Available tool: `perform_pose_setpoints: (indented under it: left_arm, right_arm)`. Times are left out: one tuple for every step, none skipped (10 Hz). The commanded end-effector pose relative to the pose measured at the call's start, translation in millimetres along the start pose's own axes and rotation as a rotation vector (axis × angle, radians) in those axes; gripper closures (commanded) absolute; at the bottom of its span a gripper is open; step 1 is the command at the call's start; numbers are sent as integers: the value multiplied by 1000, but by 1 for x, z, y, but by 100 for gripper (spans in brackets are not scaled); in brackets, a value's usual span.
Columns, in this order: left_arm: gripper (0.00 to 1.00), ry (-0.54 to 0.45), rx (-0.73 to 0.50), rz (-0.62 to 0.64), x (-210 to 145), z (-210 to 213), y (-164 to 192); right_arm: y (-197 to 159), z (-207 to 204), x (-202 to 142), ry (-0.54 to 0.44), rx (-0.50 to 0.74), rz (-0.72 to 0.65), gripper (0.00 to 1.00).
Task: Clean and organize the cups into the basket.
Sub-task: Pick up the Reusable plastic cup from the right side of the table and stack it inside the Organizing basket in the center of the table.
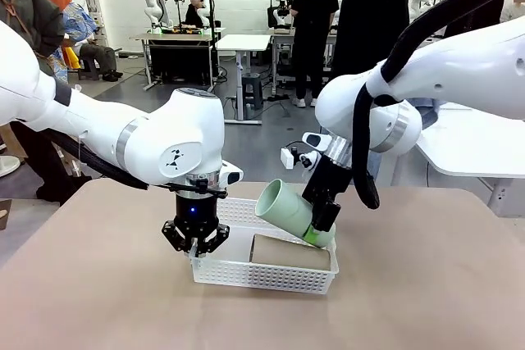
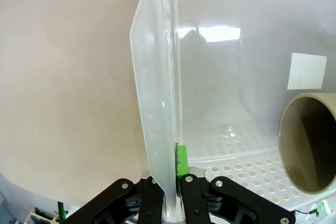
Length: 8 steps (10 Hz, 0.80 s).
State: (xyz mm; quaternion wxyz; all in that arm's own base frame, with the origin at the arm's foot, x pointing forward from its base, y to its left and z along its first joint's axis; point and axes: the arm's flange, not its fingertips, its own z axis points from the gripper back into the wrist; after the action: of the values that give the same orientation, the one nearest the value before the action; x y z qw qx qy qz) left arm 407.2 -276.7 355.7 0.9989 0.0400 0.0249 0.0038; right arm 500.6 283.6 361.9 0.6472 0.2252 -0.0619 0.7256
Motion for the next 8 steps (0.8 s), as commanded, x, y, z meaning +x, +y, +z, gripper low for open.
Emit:
perform_pose_setpoints:
  left_arm:
    - [100, 1, 4, -2, 0, -1, 0]
    - [100, 1, 4, -2, 0, -1, 0]
    - [100, 1, 4, -2, 0, -1, 0]
    - [100, 1, 4, -2, 0, -1, 0]
    - [100, 1, 4, -2, 0, -1, 0]
    - [100, 1, 4, -2, 0, -1, 0]
    - [100, 1, 4, -2, 0, -1, 0]
    - [100, 1, 4, -2, 0, -1, 0]
  right_arm:
    - [-15, -6, -4, 11, 3, 39, 20]
    - [-18, -11, -9, 4, 17, 40, 20]
    - [-20, -15, -13, 2, 30, 44, 20]
    - [-21, -22, -16, 1, 42, 57, 20]
    - [-21, -25, -17, 0, 54, 65, 20]
    - [-21, -28, -18, -7, 64, 56, 12]
    - [-21, -28, -18, -10, 67, 54, 0]
    - [-20, -28, -17, -13, 68, 54, 0]
